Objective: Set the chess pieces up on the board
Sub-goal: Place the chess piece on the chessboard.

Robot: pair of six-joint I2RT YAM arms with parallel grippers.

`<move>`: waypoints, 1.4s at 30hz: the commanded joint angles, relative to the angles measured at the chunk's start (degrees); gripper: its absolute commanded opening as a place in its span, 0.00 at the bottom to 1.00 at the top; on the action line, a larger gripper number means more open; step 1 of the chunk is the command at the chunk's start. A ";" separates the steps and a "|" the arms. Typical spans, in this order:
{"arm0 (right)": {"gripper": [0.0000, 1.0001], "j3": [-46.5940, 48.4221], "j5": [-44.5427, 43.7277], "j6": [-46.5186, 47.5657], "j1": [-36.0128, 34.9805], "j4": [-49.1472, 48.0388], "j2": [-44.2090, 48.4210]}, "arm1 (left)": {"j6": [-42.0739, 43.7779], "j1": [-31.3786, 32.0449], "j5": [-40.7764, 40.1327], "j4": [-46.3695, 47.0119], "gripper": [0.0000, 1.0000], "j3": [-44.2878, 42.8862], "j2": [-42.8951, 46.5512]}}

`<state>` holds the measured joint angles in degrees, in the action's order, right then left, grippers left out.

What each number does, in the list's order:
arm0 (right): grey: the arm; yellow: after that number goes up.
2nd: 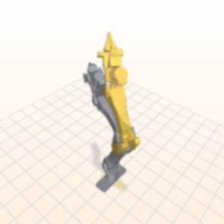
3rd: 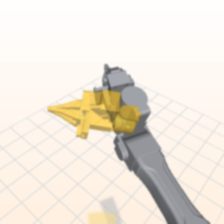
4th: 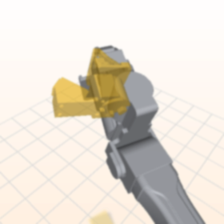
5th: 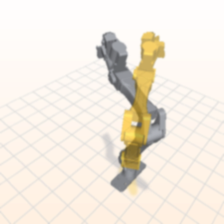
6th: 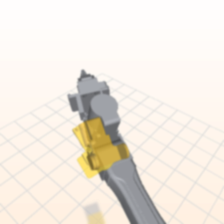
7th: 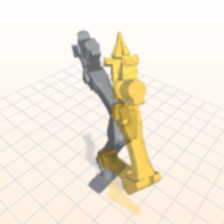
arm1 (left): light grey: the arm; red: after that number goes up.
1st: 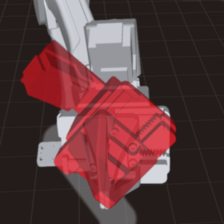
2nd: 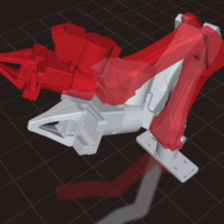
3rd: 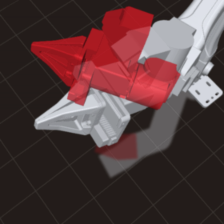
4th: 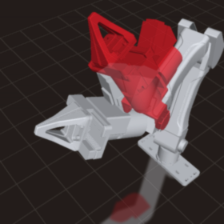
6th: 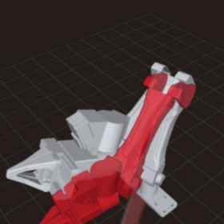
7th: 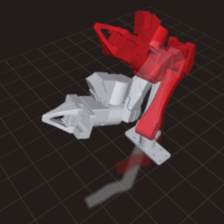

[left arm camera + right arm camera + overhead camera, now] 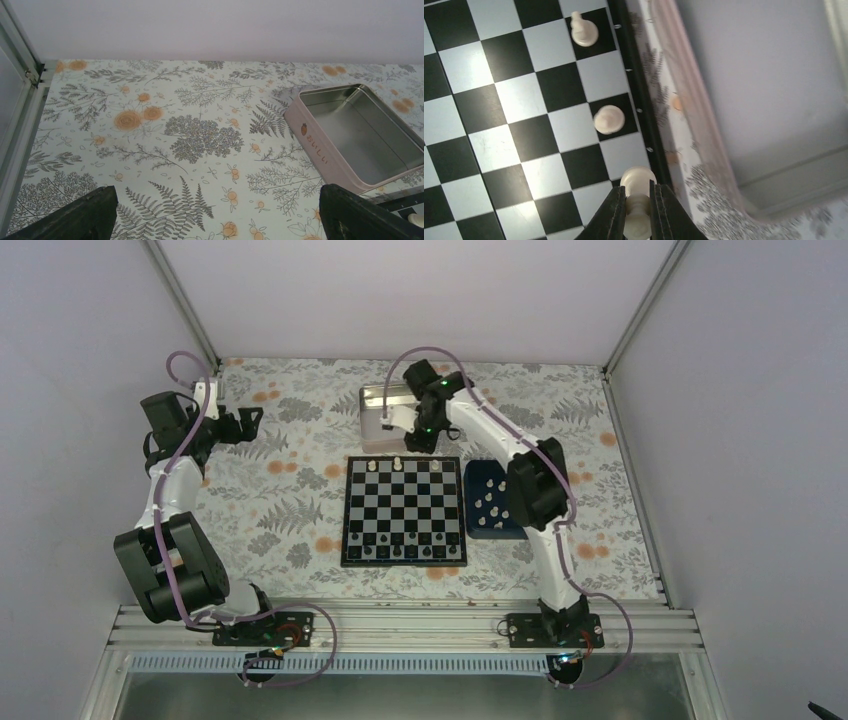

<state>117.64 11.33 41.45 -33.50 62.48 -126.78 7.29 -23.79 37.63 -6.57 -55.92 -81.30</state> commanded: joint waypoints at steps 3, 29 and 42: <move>0.07 2.09 -0.45 -0.76 -2.58 1.75 -3.87 | 0.81 -0.47 1.61 0.24 1.00 0.20 0.27; 0.08 0.47 -2.46 -0.06 -2.38 -0.31 -7.41 | 0.73 -0.85 2.01 0.38 1.00 0.39 0.27; 0.27 -0.31 -3.28 -0.38 -1.54 -0.89 -5.56 | 0.73 -1.08 2.36 0.40 1.00 0.39 -0.02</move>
<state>117.60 8.93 41.47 -35.79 62.54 -133.47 7.29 -24.38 38.33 -6.57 -55.92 -81.30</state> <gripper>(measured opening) 0.214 0.999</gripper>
